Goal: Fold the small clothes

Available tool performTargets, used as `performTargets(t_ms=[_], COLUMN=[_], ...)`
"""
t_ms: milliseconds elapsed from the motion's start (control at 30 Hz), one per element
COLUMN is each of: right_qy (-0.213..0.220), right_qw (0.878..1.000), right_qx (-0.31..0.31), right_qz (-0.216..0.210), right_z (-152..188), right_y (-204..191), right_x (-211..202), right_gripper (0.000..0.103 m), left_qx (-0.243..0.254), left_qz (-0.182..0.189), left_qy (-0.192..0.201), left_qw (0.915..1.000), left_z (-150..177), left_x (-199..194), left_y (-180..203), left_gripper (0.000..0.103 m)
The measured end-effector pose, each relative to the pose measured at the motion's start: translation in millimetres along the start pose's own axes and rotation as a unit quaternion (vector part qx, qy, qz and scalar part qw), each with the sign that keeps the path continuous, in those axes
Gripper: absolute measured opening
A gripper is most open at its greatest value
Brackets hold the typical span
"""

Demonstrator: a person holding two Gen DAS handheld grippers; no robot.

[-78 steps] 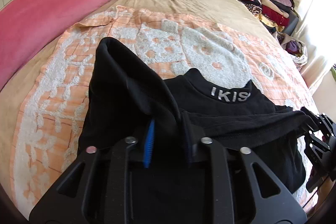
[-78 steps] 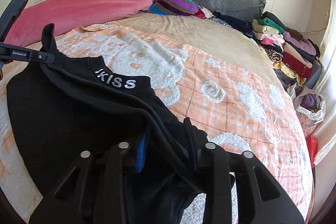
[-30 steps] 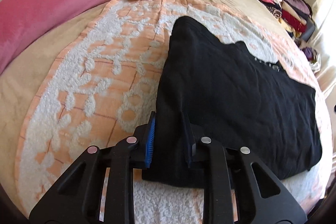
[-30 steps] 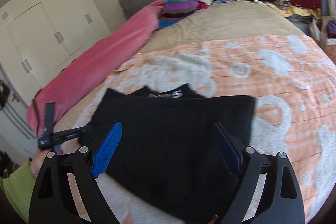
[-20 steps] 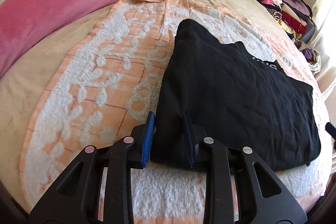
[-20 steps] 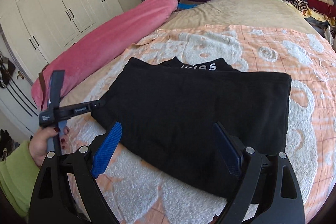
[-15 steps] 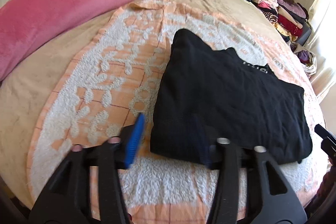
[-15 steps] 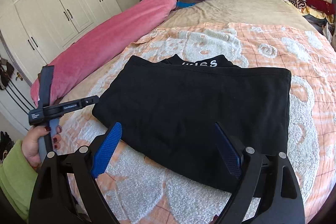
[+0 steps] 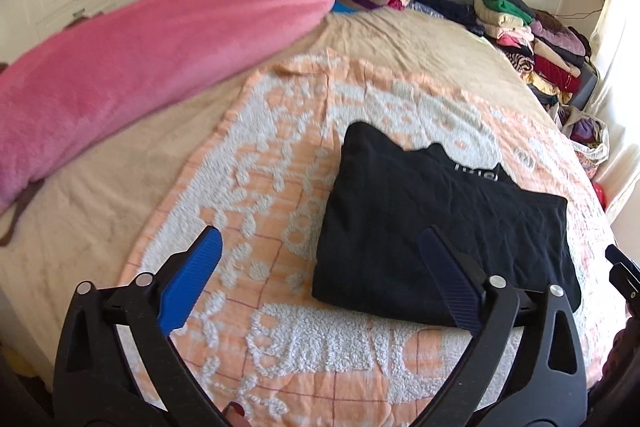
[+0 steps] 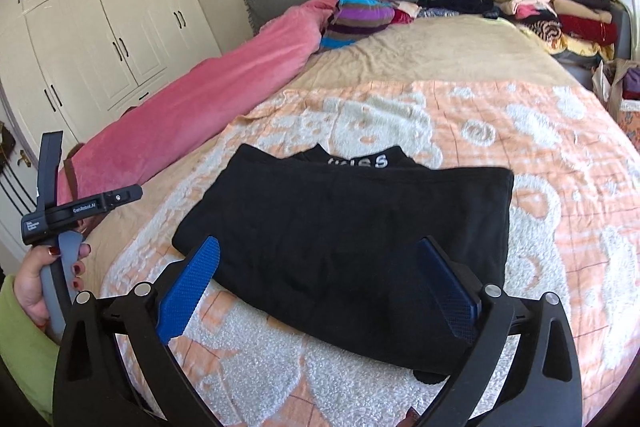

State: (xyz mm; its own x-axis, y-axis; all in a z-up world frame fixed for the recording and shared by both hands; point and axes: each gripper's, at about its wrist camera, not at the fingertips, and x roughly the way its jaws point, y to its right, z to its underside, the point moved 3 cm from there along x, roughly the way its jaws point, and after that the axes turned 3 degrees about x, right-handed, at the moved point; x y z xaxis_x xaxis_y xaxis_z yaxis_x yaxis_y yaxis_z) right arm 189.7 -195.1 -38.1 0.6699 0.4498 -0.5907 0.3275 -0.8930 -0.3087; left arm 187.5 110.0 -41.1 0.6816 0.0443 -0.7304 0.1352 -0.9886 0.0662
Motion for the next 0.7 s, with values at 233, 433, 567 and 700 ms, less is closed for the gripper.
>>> performTargets(t_ms=[233, 433, 567, 700], right_qy=[0.019, 0.021, 0.023, 0.027], right_qw=[0.999, 0.998, 0.997, 0.994], right_qx=[-0.036, -0.052, -0.07, -0.097], right_qz=[-0.001, -0.021, -0.035, -0.033], right_z=[-6.6, -13.6, -19.0, -23.4], right_y=[-23.8, -51.2, -70.2, -89.1], right_x=[-11.2, -8.2, -2.1, 6.7], right_gripper=[0.098, 0.098, 0.098, 0.098], left_qx=[0.005, 0.012, 0.023, 0.024], left_qz=[-0.014, -0.036, -0.051, -0.05], left_qy=[0.027, 0.042, 0.046, 0.043], left_qw=[0.9995, 0.9984, 0.9974, 0.9975], left_z=[-9.3, -11.8, -12.7, -12.7], left_x=[-19.9, -25.8, -25.4, -22.2], left_y=[-3.2, -9.7, -12.7, -15.0], left_gripper=[0.093, 0.093, 0.093, 0.093])
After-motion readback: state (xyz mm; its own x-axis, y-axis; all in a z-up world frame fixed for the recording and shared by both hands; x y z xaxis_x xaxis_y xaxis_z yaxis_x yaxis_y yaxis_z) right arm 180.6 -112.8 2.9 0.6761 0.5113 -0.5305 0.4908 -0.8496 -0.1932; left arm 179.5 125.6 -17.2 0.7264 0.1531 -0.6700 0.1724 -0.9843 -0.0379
